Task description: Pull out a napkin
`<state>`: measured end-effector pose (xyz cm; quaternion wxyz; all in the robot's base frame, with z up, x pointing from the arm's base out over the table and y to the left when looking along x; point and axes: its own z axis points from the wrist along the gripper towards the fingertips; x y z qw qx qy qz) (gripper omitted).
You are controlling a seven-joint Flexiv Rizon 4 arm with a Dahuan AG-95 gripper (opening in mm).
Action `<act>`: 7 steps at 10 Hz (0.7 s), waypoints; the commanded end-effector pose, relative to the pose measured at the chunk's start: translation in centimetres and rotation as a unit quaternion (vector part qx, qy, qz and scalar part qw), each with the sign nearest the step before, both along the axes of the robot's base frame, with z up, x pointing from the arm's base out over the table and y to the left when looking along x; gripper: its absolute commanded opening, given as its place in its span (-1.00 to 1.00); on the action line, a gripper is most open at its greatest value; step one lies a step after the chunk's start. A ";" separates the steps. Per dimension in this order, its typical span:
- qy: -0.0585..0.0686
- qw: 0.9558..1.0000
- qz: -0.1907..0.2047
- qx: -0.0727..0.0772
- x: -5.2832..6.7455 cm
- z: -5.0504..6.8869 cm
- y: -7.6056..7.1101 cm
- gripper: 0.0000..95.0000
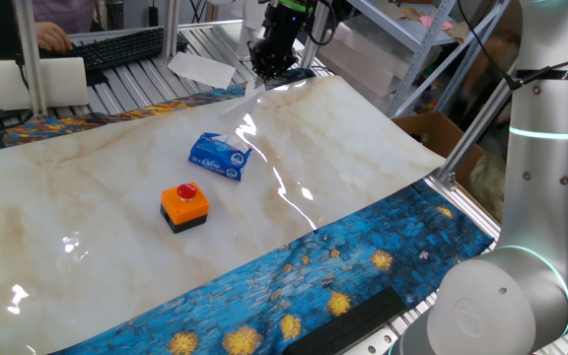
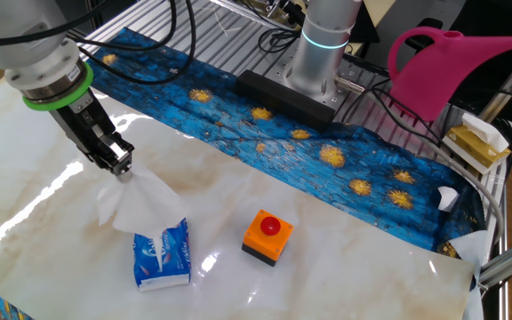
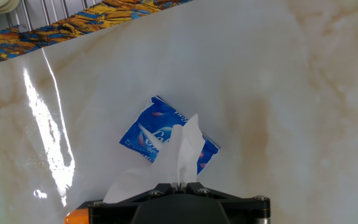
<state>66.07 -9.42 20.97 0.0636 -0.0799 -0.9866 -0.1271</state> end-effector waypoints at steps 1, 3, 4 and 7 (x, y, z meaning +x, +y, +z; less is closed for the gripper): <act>0.009 0.999 -0.033 -0.003 0.0 0.0 0.0 -1.00; 0.010 0.999 -0.037 -0.003 0.0 0.0 0.0 -1.00; 0.010 0.999 -0.038 -0.003 0.0 0.0 0.0 -1.00; 0.010 0.999 -0.039 -0.003 0.0 0.0 0.0 -1.00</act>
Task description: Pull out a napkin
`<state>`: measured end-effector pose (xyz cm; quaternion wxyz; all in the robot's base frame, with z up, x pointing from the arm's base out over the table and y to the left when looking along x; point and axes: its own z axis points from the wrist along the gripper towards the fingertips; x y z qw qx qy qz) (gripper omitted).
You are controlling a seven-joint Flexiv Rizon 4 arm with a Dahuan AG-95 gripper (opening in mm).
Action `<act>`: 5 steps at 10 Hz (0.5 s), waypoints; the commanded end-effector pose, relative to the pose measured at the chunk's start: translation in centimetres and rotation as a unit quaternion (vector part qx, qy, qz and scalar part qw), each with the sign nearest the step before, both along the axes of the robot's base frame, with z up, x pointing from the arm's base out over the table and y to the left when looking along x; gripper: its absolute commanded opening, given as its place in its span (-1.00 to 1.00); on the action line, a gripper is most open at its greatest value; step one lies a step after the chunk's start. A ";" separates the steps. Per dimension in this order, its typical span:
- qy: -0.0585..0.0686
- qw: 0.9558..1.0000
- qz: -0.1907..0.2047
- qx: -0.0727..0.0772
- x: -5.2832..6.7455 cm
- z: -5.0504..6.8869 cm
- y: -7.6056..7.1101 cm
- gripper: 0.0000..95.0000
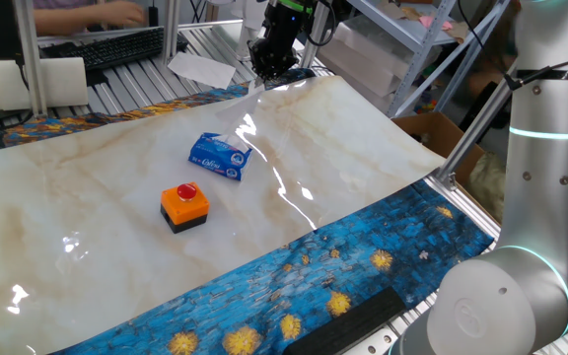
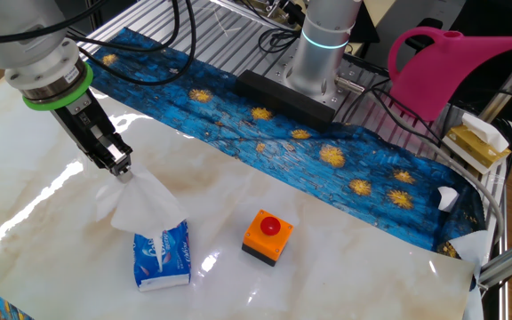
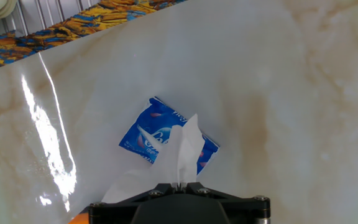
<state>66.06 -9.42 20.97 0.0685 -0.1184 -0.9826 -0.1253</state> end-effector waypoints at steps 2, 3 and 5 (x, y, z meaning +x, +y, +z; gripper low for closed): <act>0.003 1.000 -0.009 -0.001 0.0 0.0 0.0 -1.00; 0.003 1.000 -0.010 -0.001 0.0 0.0 0.0 -1.00; 0.002 1.000 -0.005 0.000 0.0 0.0 0.0 -1.00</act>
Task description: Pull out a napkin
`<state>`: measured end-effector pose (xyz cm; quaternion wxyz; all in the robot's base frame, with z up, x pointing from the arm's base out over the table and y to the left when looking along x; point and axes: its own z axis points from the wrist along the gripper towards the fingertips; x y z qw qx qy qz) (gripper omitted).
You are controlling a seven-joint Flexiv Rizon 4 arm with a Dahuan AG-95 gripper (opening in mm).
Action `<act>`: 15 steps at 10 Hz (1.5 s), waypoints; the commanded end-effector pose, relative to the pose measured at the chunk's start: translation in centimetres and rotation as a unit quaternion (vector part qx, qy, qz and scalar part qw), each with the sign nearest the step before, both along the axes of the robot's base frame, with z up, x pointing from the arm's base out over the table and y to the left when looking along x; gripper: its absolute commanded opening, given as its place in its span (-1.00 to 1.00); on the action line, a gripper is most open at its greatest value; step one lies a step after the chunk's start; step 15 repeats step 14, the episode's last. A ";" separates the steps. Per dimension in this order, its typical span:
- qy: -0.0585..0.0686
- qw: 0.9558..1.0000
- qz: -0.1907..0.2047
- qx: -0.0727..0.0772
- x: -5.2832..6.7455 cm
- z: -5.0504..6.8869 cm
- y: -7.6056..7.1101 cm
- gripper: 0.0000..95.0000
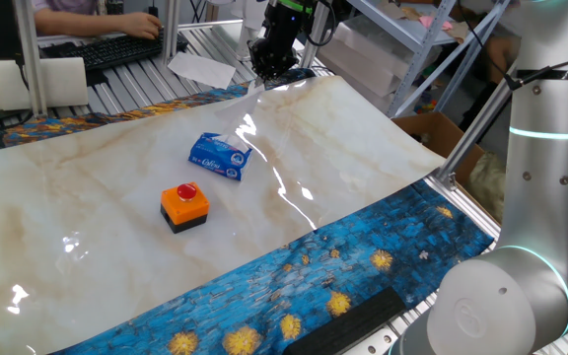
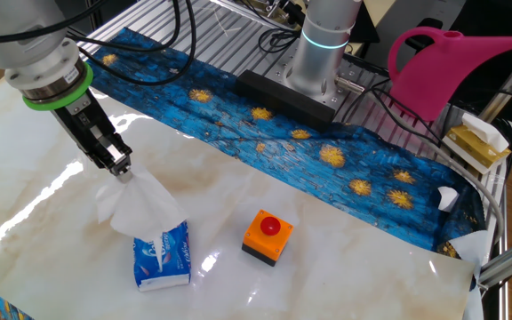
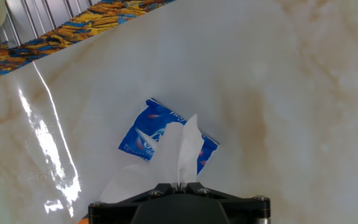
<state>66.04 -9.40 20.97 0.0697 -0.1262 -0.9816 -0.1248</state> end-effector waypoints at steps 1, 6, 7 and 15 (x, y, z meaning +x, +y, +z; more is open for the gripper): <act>-0.001 1.000 0.006 0.001 0.0 0.0 0.0 -1.00; -0.004 1.000 0.016 0.004 0.0 0.0 0.0 -1.00; -0.004 1.000 0.017 0.006 0.0 0.0 0.0 -1.00; -0.007 1.000 0.024 0.013 0.0 0.0 0.0 -1.00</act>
